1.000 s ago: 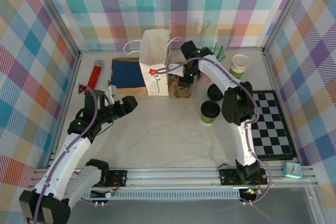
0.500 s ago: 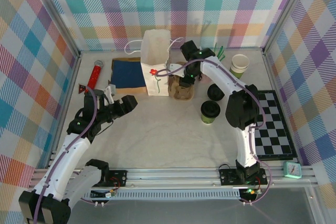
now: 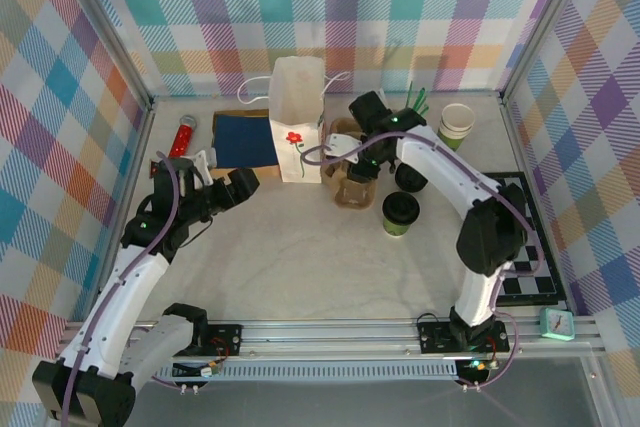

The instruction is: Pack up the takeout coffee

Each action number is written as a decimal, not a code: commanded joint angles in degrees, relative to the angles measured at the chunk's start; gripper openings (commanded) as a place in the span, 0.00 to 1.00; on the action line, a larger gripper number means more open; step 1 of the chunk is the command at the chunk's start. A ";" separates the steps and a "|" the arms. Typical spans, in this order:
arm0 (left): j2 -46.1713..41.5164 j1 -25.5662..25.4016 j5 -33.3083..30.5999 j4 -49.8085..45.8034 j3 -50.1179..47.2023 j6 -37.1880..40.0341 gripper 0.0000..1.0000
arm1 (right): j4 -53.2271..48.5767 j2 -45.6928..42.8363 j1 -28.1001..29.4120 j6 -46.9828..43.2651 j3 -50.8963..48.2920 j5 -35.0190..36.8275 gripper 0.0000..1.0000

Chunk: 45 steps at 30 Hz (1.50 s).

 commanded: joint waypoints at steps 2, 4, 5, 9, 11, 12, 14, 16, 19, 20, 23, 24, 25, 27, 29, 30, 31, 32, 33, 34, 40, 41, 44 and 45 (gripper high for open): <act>5.07 0.87 -1.46 -0.05 6.48 0.39 0.84 | 2.02 -7.83 1.78 4.88 -4.91 -0.43 0.29; 9.63 0.83 -2.16 -1.48 10.56 0.69 0.83 | 2.88 -10.97 2.58 6.15 -7.44 0.29 0.29; 12.30 0.78 -2.09 -1.89 12.95 1.02 0.83 | 3.00 -12.62 2.98 6.76 -8.67 0.34 0.29; 21.36 0.61 -3.01 -3.41 22.36 1.32 0.83 | 3.93 -18.32 4.56 8.72 -12.01 1.44 0.30; 24.67 0.45 -3.87 -3.64 26.14 1.57 0.84 | 4.21 -20.53 5.39 9.46 -13.24 2.63 0.29; 26.55 0.39 -4.69 -4.21 28.58 1.82 0.83 | 4.15 -21.51 5.74 9.90 -13.75 2.99 0.29; 30.23 0.33 -6.02 -5.82 32.84 2.86 0.83 | 4.20 -22.96 6.24 10.40 -14.46 3.77 0.29; 33.64 0.19 -7.03 -7.23 36.66 3.76 0.83 | 4.24 -24.25 6.66 10.99 -15.02 4.50 0.29; 39.02 -0.23 -8.53 -9.68 42.64 5.41 0.81 | 4.40 -26.05 7.25 11.97 -15.63 4.92 0.29; 40.87 -0.46 -8.74 -10.69 45.05 5.95 0.81 | 4.40 -26.67 7.56 12.29 -15.87 4.83 0.29; 45.67 -1.27 -9.50 -12.78 50.41 7.33 0.79 | 4.51 -28.23 8.16 13.21 -16.52 3.93 0.30; 47.41 -1.48 -9.63 -13.86 52.56 7.65 0.78 | 4.55 -28.80 8.33 13.40 -16.77 3.70 0.30; 48.67 -1.73 -9.85 -14.80 54.16 8.03 0.77 | 4.68 -29.39 8.47 13.53 -16.96 3.68 0.30; 50.96 -2.44 -11.19 -16.23 56.97 8.74 0.72 | 4.87 -30.41 8.84 13.78 -17.48 3.96 0.30; 52.56 -3.03 -12.42 -16.95 58.54 9.15 0.67 | 4.52 -31.17 9.19 13.70 -17.77 4.71 0.30; 53.26 -3.29 -12.79 -17.29 59.23 9.20 0.63 | 4.27 -31.55 9.39 13.71 -17.83 5.05 0.30; 53.97 -3.55 -12.98 -17.58 59.82 9.20 0.58 | 4.10 -31.97 9.50 13.71 -17.89 5.41 0.30; 54.55 -3.84 -13.14 -17.87 60.17 9.22 0.54 | 4.01 -32.31 9.67 13.66 -18.01 5.72 0.29; 55.20 -4.11 -13.23 -18.20 60.64 9.28 0.50 | 3.90 -32.63 9.84 13.67 -18.20 6.22 0.29; 55.58 -4.39 -13.39 -18.57 60.89 9.29 0.46 | 3.72 -32.88 10.06 13.63 -18.32 6.64 0.29; 54.98 -6.89 -16.70 -19.91 60.66 9.47 0.11 | 3.02 -33.61 11.38 13.65 -18.51 8.86 0.29; 54.68 -7.27 -16.96 -20.17 60.62 9.47 0.08 | 2.94 -33.61 11.71 13.71 -18.46 9.10 0.29; 53.29 -8.33 -18.78 -21.49 60.23 9.47 0.07 | 2.86 -33.61 12.65 13.92 -18.21 9.80 0.28; 52.52 -8.63 -19.28 -21.56 59.69 9.47 0.07 | 2.80 -33.70 13.05 14.04 -18.16 9.99 0.28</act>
